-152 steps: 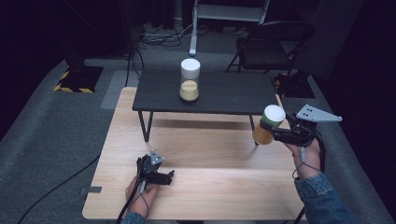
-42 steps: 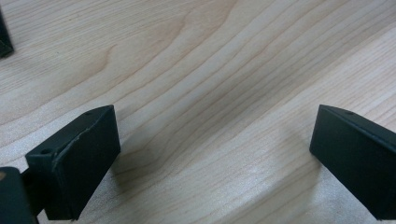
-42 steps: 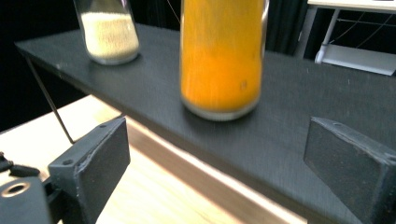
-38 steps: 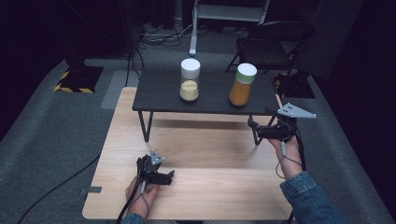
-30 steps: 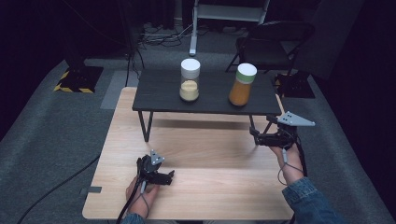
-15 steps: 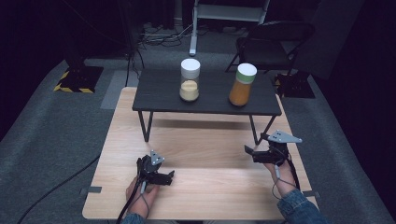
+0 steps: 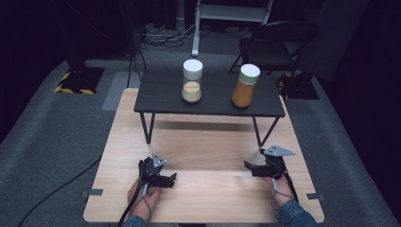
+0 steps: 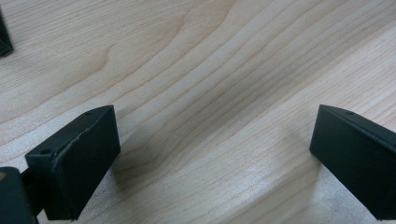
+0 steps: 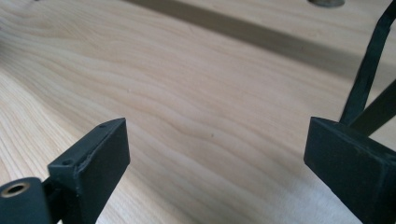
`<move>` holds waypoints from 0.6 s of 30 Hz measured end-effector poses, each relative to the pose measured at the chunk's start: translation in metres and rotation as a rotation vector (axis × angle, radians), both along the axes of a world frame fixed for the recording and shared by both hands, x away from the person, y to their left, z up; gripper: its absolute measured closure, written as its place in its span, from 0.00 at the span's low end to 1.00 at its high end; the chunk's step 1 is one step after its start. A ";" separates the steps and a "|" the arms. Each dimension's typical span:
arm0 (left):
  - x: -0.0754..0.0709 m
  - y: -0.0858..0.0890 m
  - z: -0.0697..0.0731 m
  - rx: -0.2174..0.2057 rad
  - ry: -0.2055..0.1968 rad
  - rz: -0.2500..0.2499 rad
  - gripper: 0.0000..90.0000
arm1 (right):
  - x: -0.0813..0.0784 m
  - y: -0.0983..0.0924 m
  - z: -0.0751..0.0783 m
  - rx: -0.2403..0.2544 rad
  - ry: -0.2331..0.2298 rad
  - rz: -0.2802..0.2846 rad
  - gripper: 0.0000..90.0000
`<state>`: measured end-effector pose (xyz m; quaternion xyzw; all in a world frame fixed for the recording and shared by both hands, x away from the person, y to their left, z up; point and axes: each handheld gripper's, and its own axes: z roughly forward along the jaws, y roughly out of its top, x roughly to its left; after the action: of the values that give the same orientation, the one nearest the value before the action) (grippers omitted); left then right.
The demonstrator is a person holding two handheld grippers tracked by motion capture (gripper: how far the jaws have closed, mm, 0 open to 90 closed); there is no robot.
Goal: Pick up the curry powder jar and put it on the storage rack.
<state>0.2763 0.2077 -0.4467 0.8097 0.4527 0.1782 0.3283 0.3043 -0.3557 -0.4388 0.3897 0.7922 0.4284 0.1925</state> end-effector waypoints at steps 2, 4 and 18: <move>0.000 0.000 0.000 0.001 0.000 0.000 0.02 | -0.001 0.000 -0.003 -0.002 0.011 -0.003 0.08; 0.000 0.000 0.000 0.000 0.000 0.000 0.02 | -0.001 0.000 -0.006 -0.008 0.023 -0.006 0.08; 0.000 0.000 0.000 0.001 0.000 0.000 0.02 | 0.005 0.015 -0.010 -0.106 0.107 0.003 0.07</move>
<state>0.2763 0.2077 -0.4466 0.8098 0.4526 0.1783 0.3281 0.3098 -0.3404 -0.4489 0.4000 0.8236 0.3645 0.1697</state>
